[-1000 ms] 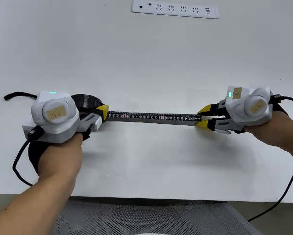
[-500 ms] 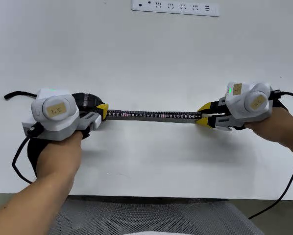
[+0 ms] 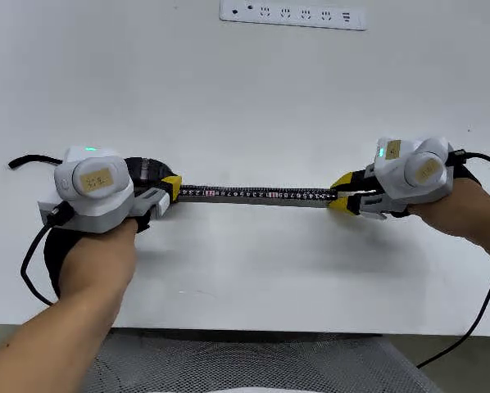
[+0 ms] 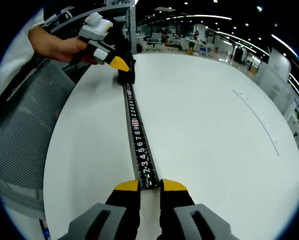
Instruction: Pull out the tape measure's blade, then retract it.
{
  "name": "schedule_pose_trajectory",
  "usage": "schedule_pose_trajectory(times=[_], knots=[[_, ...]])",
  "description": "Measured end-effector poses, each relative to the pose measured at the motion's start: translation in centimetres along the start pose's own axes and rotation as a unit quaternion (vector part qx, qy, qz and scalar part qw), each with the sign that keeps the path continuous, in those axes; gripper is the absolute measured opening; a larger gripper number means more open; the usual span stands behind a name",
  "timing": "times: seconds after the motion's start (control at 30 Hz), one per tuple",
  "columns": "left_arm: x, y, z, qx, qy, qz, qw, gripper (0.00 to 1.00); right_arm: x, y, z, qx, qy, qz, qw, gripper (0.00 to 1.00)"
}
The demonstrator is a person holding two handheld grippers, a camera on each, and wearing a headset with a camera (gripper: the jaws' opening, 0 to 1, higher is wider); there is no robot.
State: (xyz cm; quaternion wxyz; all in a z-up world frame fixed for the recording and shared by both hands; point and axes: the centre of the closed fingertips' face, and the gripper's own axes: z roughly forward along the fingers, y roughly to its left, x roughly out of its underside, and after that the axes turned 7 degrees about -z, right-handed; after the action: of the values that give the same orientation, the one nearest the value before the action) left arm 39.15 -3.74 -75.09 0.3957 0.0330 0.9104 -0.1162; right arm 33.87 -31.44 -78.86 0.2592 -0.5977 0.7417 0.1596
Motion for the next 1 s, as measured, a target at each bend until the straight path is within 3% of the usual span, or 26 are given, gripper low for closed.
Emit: schedule_pose_trajectory(times=[0.17, 0.43, 0.67, 0.73, 1.0], knots=[[0.0, 0.0, 0.0, 0.003, -0.002, -0.002, 1.0, 0.54, -0.1, 0.0, 0.1, 0.0, 0.009, -0.008, 0.9999, 0.1], [0.0, 0.1, 0.0, 0.006, -0.002, -0.009, 0.9999, 0.54, -1.1, 0.3, 0.6, -0.003, -0.001, -0.006, 1.0, 0.1], [0.0, 0.1, 0.0, 0.008, -0.002, -0.012, 0.9999, 0.54, -2.7, 0.6, 1.5, -0.005, -0.014, -0.005, 0.9999, 0.1], [-0.1, 0.1, 0.0, 0.009, -0.002, -0.013, 0.9999, 0.54, -3.6, 0.5, 1.7, -0.006, -0.031, 0.004, 0.9995, 0.1], [-0.1, 0.1, -0.1, 0.013, -0.001, -0.02, 0.9997, 0.54, -5.1, 0.5, 2.4, -0.012, -0.03, -0.012, 0.9994, 0.1]])
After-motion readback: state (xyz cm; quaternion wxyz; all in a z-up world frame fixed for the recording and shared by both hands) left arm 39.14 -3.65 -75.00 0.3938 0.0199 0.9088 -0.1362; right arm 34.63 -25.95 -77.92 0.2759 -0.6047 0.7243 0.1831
